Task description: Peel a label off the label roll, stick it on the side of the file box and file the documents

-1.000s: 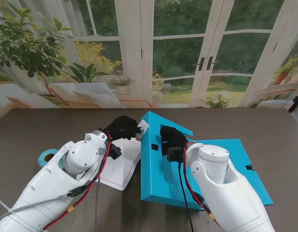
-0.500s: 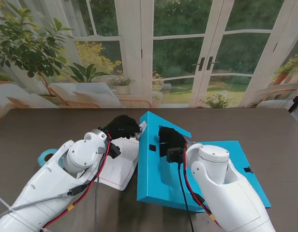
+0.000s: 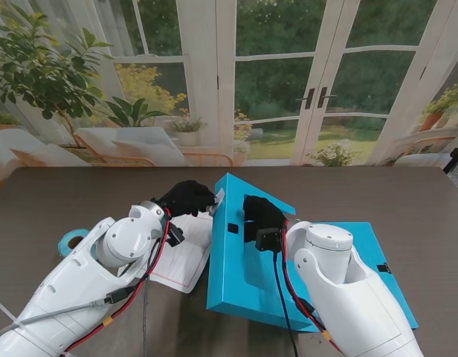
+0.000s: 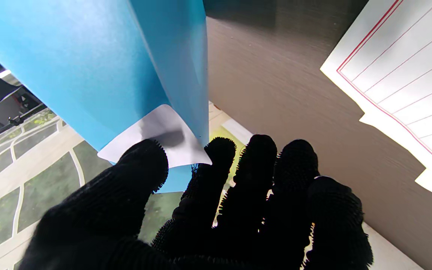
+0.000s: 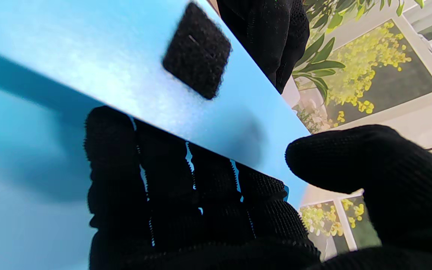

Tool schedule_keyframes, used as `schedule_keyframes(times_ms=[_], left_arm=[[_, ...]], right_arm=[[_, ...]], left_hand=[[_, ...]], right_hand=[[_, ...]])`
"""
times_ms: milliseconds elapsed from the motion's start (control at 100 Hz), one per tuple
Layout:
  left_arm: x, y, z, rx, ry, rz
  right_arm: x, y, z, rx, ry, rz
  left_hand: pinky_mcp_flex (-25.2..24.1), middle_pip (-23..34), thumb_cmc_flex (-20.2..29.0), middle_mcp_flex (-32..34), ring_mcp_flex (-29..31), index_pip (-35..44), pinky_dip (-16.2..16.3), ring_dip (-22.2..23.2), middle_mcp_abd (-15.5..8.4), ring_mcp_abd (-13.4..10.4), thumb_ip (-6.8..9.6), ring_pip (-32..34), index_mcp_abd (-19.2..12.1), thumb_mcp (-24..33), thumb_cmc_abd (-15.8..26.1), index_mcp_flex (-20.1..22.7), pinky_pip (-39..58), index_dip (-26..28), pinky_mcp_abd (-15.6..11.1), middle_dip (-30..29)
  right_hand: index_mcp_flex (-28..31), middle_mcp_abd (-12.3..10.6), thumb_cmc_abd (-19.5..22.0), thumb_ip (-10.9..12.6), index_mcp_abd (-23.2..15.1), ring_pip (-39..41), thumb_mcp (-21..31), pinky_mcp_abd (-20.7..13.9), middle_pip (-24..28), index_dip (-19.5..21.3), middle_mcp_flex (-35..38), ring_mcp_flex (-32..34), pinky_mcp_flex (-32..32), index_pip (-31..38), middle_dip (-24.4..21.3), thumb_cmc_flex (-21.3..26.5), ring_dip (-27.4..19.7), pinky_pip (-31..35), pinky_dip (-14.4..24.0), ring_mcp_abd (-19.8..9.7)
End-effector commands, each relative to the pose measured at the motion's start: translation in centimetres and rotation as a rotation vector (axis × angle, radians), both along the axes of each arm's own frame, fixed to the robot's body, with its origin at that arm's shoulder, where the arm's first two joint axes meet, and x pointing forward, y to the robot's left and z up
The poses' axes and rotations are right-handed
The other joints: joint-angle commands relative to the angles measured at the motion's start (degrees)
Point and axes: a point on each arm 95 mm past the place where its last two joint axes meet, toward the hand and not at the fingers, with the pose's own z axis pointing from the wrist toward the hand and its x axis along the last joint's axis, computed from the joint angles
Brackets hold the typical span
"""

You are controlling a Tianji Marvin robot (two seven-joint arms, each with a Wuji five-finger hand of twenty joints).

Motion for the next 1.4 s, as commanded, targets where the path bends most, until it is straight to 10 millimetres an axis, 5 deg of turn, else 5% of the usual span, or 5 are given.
schedule_keyframes(times_ms=[0, 540, 990, 1390], left_arm=[[-0.3, -0.2, -0.7, 0.000, 0.028, -0.015], [-1.2, 1.2, -0.7, 0.000, 0.026, 0.036], [-2.2, 1.6, 1.1, -0.094, -0.037, 0.067], [-2.8, 0.0, 1.5, -0.164, -0.019, 0.005]], right_arm=[[-0.2, 0.6, 0.6, 0.024, -0.013, 0.025], [-0.1, 0.5, 0.6, 0.028, -0.009, 0.005], [-0.1, 0.7, 0.6, 0.027, -0.008, 0.002], [-0.1, 0.7, 0.5, 0.016, -0.011, 0.009]], left_hand=[[-2.02, -0.09, -2.40, -1.15, -0.71, -2.89, 0.50, 1.02, 0.68, 1.56, 1.55, 1.78, -0.94, -0.71, 0.81, -1.96, -1.48, -1.21, -3.89, -0.37], [-3.64, -2.80, -3.32, -2.13, -1.88, -6.62, 1.17, 1.07, 2.09, 2.67, 1.84, 0.77, -0.01, -4.63, 4.02, -4.17, -2.24, -3.24, -3.79, -1.83], [-0.82, -2.44, -0.90, 0.30, 1.01, 0.27, 1.23, 0.96, 2.63, 3.33, 1.94, 1.23, 0.99, -3.96, 4.39, 2.30, -1.50, 1.10, -1.91, -1.85], [0.74, -1.89, 0.15, 1.56, 2.57, 4.50, 1.11, 0.83, 2.80, 3.68, 1.72, 1.89, 1.59, -3.97, 4.70, 3.22, -0.75, 3.71, -0.87, -1.56]], right_hand=[[1.86, 0.48, 0.76, 0.77, -3.46, 1.03, 0.18, -0.14, -0.69, 0.92, 0.48, -1.21, -28.12, -0.17, -0.32, -0.07, 0.45, -0.37, 1.25, 1.17], [1.88, 0.54, 0.80, 0.84, -3.35, 1.02, 0.25, -0.13, -0.66, 0.96, 0.53, -1.26, -28.22, -0.26, -0.27, -0.01, 0.46, -0.44, 1.22, 1.19], [1.93, 0.55, 0.80, 0.89, -3.35, 1.04, 0.22, -0.10, -0.69, 1.00, 0.45, -1.23, -28.26, -0.25, -0.27, -0.02, 0.47, -0.48, 1.21, 1.24], [1.90, 0.57, 0.90, 0.89, -3.28, 1.05, 0.25, -0.19, -0.67, 0.99, 0.53, -1.26, -28.33, -0.31, -0.28, -0.02, 0.46, -0.50, 1.20, 1.27]])
